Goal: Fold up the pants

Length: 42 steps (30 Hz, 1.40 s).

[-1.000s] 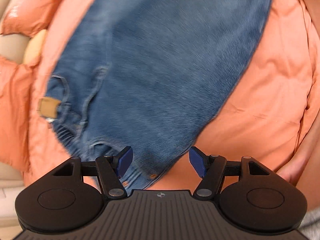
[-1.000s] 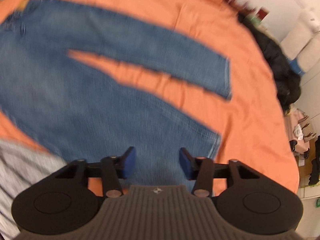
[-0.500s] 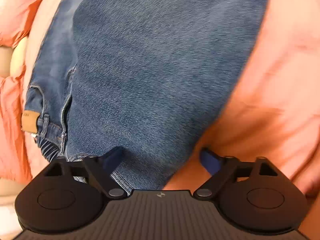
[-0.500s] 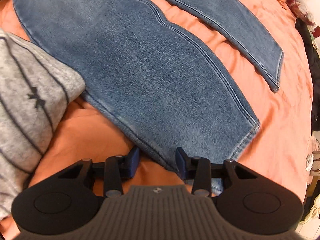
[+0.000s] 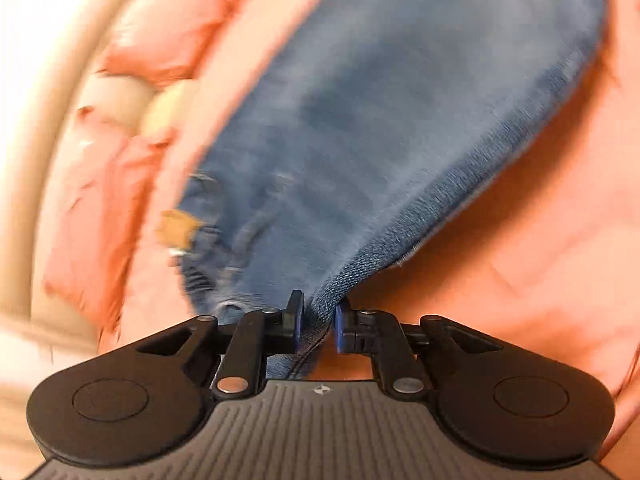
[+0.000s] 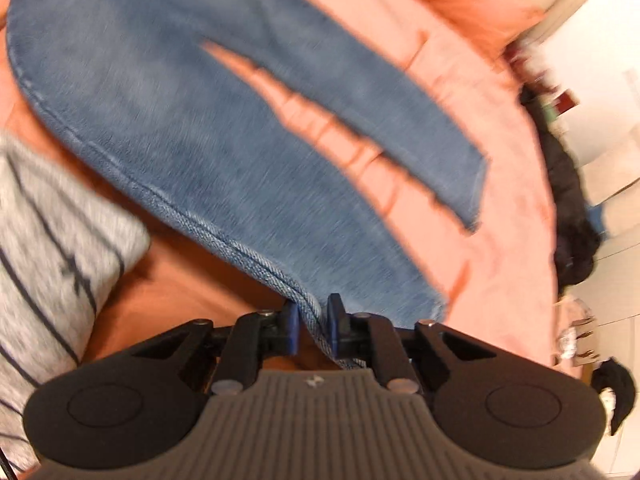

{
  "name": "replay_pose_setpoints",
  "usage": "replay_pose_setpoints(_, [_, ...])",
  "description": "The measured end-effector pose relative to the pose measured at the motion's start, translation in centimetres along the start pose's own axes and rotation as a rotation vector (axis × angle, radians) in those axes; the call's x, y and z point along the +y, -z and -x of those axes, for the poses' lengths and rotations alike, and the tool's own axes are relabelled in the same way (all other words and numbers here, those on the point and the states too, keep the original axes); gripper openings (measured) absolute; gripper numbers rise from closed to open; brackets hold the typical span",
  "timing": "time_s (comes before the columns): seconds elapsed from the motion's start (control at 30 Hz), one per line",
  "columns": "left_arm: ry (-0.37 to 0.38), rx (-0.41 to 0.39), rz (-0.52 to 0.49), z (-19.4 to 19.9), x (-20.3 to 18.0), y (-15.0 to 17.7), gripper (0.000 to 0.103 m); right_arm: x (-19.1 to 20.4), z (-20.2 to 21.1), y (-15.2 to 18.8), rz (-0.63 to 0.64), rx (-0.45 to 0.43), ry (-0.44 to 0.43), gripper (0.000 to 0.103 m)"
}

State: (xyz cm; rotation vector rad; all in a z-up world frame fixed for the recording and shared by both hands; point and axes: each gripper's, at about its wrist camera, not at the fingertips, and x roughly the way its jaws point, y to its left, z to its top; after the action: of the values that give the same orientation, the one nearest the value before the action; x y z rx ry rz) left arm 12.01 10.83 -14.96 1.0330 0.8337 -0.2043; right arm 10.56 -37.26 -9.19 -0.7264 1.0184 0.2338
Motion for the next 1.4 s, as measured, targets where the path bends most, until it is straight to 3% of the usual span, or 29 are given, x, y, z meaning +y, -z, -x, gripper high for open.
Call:
replay_pose_setpoints(0.2, [-0.083,-0.072,0.186,4.2,7.2,-4.0,0.015,-4.0,5.4,-3.3,-0.104,-0.105,0.145,0.0])
replay_pose_setpoints(0.37, [-0.094,-0.085,0.215,3.6,12.7,-8.3,0.015,-8.4,6.4,-7.5,-0.201,-0.139,0.203,0.0])
replay_pose_setpoints(0.57, [-0.102,0.001,0.133,-4.2,15.6,-13.0,0.016,-10.1,-0.5,-12.9,-0.187,-0.069,0.263,0.0])
replay_pose_setpoints(0.83, [-0.104,0.059,0.101,-11.9,16.3,-16.5,0.015,-12.3,-10.7,-18.4,-0.145,0.014,0.259,0.0])
replay_pose_setpoints(0.97, [-0.018,0.097,0.143,-16.7,16.3,-17.1,0.015,-13.1,-15.9,-21.0,-0.092,0.075,0.231,0.0])
replay_pose_setpoints(1.23, [0.132,0.156,0.226,-24.4,15.9,-15.9,0.016,-12.9,-24.3,-22.6,0.005,0.201,0.163,0.0])
replay_pose_setpoints(1.4, [0.129,0.136,0.229,-25.0,15.4,-15.2,0.016,-12.5,-26.9,-22.5,0.022,0.239,0.149,0.0])
